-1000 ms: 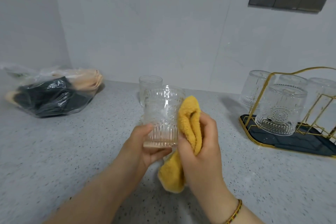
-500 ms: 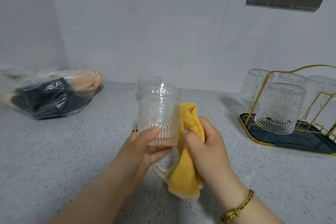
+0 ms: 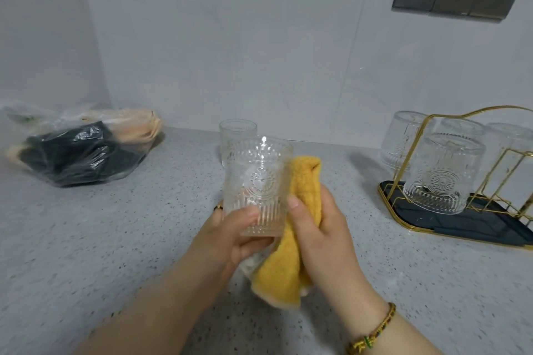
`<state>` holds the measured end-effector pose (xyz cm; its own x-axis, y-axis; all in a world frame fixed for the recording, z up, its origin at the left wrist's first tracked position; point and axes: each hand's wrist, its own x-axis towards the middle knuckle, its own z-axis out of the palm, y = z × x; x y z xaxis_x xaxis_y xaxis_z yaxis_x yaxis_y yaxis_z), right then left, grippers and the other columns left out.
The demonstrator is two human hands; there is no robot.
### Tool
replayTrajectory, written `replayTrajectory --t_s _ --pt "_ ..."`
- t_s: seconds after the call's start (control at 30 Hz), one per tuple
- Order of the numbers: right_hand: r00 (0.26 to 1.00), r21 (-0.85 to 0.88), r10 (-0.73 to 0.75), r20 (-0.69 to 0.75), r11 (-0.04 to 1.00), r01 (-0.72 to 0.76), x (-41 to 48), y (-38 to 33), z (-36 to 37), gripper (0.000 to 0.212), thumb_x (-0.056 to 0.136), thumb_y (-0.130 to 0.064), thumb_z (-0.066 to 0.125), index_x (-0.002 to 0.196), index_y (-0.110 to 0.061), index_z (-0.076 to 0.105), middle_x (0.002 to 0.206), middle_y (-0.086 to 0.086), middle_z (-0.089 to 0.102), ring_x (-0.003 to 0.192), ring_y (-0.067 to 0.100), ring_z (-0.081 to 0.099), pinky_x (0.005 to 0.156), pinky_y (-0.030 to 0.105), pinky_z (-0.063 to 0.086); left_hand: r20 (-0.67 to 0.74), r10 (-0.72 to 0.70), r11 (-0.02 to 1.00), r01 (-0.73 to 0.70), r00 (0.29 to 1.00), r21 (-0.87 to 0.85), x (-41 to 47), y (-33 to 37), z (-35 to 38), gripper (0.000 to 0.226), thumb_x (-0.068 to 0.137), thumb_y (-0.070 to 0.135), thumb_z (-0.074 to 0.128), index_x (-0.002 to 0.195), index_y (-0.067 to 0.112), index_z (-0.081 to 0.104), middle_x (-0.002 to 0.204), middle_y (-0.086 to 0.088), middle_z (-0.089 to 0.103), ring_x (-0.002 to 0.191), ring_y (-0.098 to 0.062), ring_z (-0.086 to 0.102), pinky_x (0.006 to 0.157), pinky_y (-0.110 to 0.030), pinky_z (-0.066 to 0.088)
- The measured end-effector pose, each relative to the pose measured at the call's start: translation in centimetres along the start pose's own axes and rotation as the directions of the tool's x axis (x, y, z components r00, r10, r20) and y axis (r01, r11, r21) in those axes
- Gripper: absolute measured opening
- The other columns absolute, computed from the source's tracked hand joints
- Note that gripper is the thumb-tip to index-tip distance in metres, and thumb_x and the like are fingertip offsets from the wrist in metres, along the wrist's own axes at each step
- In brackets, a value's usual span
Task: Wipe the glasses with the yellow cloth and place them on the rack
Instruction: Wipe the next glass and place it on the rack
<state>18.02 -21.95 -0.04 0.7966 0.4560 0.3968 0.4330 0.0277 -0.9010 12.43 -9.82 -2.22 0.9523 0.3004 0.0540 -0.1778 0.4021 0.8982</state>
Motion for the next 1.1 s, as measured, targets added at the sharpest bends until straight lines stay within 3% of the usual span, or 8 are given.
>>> replayTrajectory --t_s 0.13,0.3,0.43,0.5,0.6,0.77,0.97,1.1 --pt "0.996 -0.088 -0.016 0.089 0.996 0.024 -1.0 0.4 1.1 0.008 0.082 -0.027 0.055 0.086 -0.03 0.05 0.085 -0.007 0.056 0.074 -0.002 0.052 0.064 0.01 0.041 -0.092 0.027 0.999 -0.029 0.995 -0.018 0.5 0.8 -1.0 0.066 0.059 0.032 0.065 0.118 0.005 0.056 0.1 -0.011 0.073 0.09 -0.021 0.071 0.076 -0.031 0.058" --pt "0.94 -0.191 -0.34 -0.031 0.925 0.328 -1.1 -0.3 1.0 0.037 0.071 -0.03 0.046 0.104 -0.02 0.056 0.118 0.002 0.053 0.108 0.002 0.048 0.09 0.007 0.037 0.021 -0.014 0.996 0.012 1.0 0.087 0.3 0.4 -0.8 0.083 0.047 0.039 0.071 0.121 0.006 0.053 0.105 -0.009 0.072 0.095 -0.022 0.069 0.074 -0.029 0.057" --pt "0.961 -0.117 -0.218 -0.169 0.973 0.2 -0.1 -0.7 -0.4 0.025 0.072 -0.043 0.047 0.097 -0.042 0.045 0.109 -0.004 0.056 0.1 0.004 0.051 0.085 0.011 0.04 0.119 -0.005 0.995 -0.007 0.993 0.098 -0.1 0.0 0.0 0.102 0.03 0.051 0.086 0.119 0.013 0.053 0.106 -0.007 0.071 0.099 -0.023 0.068 0.078 -0.03 0.056" --pt "0.985 0.013 -0.076 -0.156 0.997 0.079 0.1 -0.6 -0.6 0.005 0.081 -0.036 0.054 0.085 -0.036 0.05 0.088 -0.007 0.059 0.081 0.005 0.055 0.073 0.016 0.045 0.097 0.008 0.995 -0.018 0.995 0.102 -0.2 0.1 0.2 0.108 0.028 0.054 0.086 0.121 0.012 0.052 0.108 -0.008 0.071 0.1 -0.024 0.067 0.081 -0.033 0.056" --pt "0.997 0.014 0.061 -0.039 0.998 -0.06 -0.3 -0.2 0.2 0.009 0.087 -0.021 0.052 0.078 -0.021 0.052 0.075 -0.001 0.055 0.069 0.01 0.052 0.063 0.021 0.044 0.026 0.063 0.995 -0.065 0.998 0.081 -0.1 0.5 -0.1 0.112 0.029 0.05 0.086 0.126 0.007 0.05 0.112 -0.013 0.069 0.102 -0.027 0.066 0.084 -0.035 0.056" --pt "0.991 -0.079 -0.118 0.07 0.989 0.124 -1.5 -0.5 1.4 0.003 0.075 -0.03 0.051 0.073 -0.031 0.054 0.077 -0.015 0.055 0.074 0.002 0.051 0.065 0.009 0.04 -0.098 0.081 0.995 -0.075 0.992 0.066 0.5 1.3 -1.7 0.087 0.047 0.042 0.067 0.123 0.001 0.052 0.106 -0.012 0.07 0.096 -0.022 0.069 0.082 -0.03 0.057" --pt "0.95 -0.005 -0.217 -0.225 0.975 0.222 -0.2 -1.1 -0.5 0.022 0.066 -0.047 0.047 0.084 -0.053 0.058 0.119 -0.005 0.053 0.103 -0.007 0.049 0.087 0.01 0.04 0.101 -0.045 0.95 0.011 0.994 0.314 -0.3 1.5 -0.8 0.084 0.048 0.037 0.069 0.126 0.013 0.049 0.115 -0.012 0.067 0.103 -0.028 0.066 0.091 -0.044 0.051" --pt "0.933 0.039 -0.149 -0.328 0.985 0.171 1.3 -1.4 -2.7 0.017 0.066 -0.04 0.055 0.083 -0.04 0.056 0.123 -0.004 0.045 0.098 -0.016 0.045 0.089 0.005 0.034 0.121 -0.031 0.91 -0.022 0.992 0.413 -0.7 1.6 -0.4 0.07 0.039 0.035 0.07 0.108 0.026 0.057 0.098 0.0 0.074 0.092 -0.018 0.07 0.075 -0.026 0.057"
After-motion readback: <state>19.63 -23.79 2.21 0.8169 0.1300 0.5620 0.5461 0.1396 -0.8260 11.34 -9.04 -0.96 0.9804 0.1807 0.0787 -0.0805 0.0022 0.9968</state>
